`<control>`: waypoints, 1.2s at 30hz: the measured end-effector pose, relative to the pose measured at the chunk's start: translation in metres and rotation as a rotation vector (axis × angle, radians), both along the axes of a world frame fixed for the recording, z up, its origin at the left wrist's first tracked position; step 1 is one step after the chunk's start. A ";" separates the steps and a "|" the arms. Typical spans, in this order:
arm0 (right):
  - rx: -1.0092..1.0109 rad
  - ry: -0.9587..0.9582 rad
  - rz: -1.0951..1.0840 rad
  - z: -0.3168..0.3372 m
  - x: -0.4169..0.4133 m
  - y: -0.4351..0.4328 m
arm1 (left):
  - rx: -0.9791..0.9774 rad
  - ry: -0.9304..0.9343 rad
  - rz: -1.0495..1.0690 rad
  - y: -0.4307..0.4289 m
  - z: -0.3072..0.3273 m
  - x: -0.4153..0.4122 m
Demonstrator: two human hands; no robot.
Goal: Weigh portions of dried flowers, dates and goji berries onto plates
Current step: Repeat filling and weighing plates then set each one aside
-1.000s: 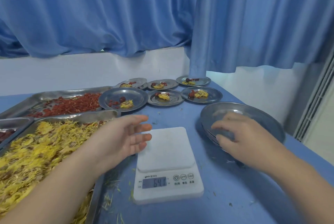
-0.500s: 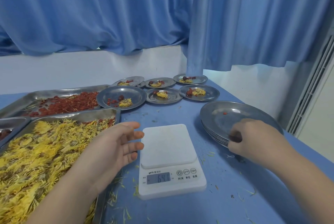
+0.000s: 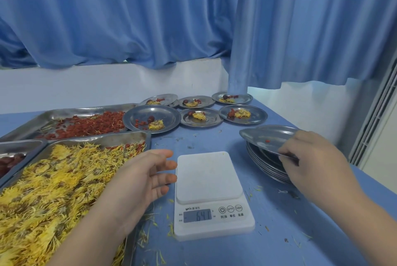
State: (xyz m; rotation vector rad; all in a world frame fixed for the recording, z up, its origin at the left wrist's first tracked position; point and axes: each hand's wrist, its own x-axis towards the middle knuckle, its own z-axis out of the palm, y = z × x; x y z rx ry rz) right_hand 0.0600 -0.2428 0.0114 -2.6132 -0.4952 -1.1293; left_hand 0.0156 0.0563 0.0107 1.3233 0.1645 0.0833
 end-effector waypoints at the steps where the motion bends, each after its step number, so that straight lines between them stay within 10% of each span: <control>1: 0.016 -0.052 0.041 0.001 0.000 0.000 | -0.010 -0.008 0.005 0.000 0.001 0.000; 9: -0.059 -0.257 0.322 -0.010 -0.001 0.016 | 0.096 -0.218 0.239 -0.001 0.003 -0.005; 14: -0.169 -0.322 0.403 -0.020 -0.010 0.038 | 1.332 -0.657 0.386 0.003 0.004 -0.014; 22: -0.214 -0.393 0.541 -0.026 -0.015 0.055 | 1.851 -0.467 -0.081 -0.009 0.020 0.015; 36: -0.212 -0.374 0.527 -0.028 -0.012 0.062 | 1.877 -0.395 -0.197 0.018 0.020 0.018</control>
